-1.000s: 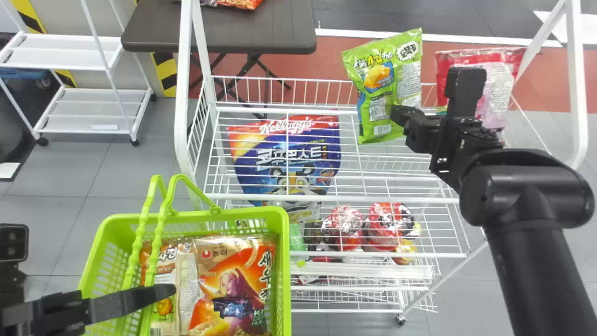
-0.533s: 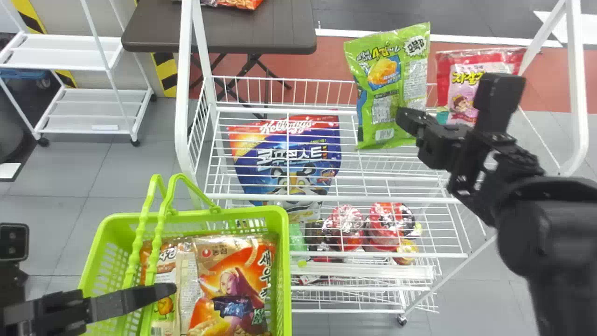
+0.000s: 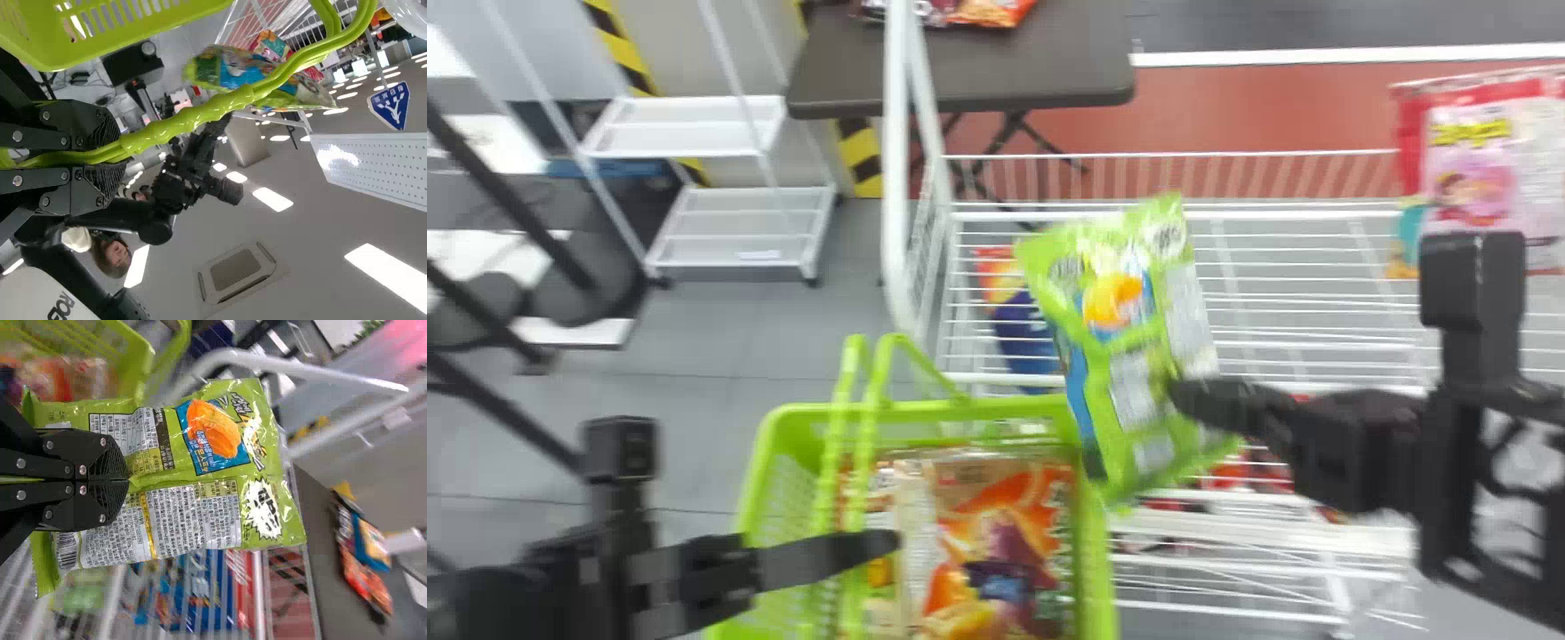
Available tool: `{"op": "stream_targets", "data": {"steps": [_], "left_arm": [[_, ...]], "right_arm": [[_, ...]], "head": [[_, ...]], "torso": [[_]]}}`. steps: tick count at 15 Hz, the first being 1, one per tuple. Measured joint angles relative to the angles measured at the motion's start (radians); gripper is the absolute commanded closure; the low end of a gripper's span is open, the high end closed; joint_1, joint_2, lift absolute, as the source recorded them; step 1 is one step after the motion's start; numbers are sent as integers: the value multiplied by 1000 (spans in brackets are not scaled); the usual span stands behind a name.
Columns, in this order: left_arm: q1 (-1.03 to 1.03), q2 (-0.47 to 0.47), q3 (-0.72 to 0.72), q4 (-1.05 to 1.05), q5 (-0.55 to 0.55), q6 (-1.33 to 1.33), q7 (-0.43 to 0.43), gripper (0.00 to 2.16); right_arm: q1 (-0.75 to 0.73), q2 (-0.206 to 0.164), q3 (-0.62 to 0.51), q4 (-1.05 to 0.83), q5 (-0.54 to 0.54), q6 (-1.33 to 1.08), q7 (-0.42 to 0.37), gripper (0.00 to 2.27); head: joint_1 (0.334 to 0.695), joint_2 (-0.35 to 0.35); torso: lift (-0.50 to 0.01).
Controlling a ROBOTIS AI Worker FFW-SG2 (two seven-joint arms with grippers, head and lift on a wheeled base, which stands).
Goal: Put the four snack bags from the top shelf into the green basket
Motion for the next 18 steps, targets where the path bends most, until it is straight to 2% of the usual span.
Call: {"op": "stream_targets", "data": {"steps": [1, 5, 9, 15, 18], "left_arm": [[0, 0, 0, -2, 1, 2, 0, 2148], [3, 2, 4, -5, 9, 6, 0, 2148], [-1, -1, -4, -5, 9, 4, 0, 2148], [-4, -5, -7, -5, 12, 5, 0, 2148], [-8, -9, -14, -4, 11, 3, 0, 2148]], "right_arm": [[-16, 0, 16, -10, -38, 78, -14, 2253], [-78, 4, 84, 21, -116, 153, -28, 2253], [-149, 5, 170, 198, -228, 145, -29, 2253], [-277, 18, 359, 524, -229, -68, -19, 2253], [-342, 49, 427, 671, -237, -200, 11, 2253]], "head": [[695, 259], [695, 346], [695, 350], [695, 350], [695, 350]], "torso": [[0], [0], [0], [0], [0]]}}
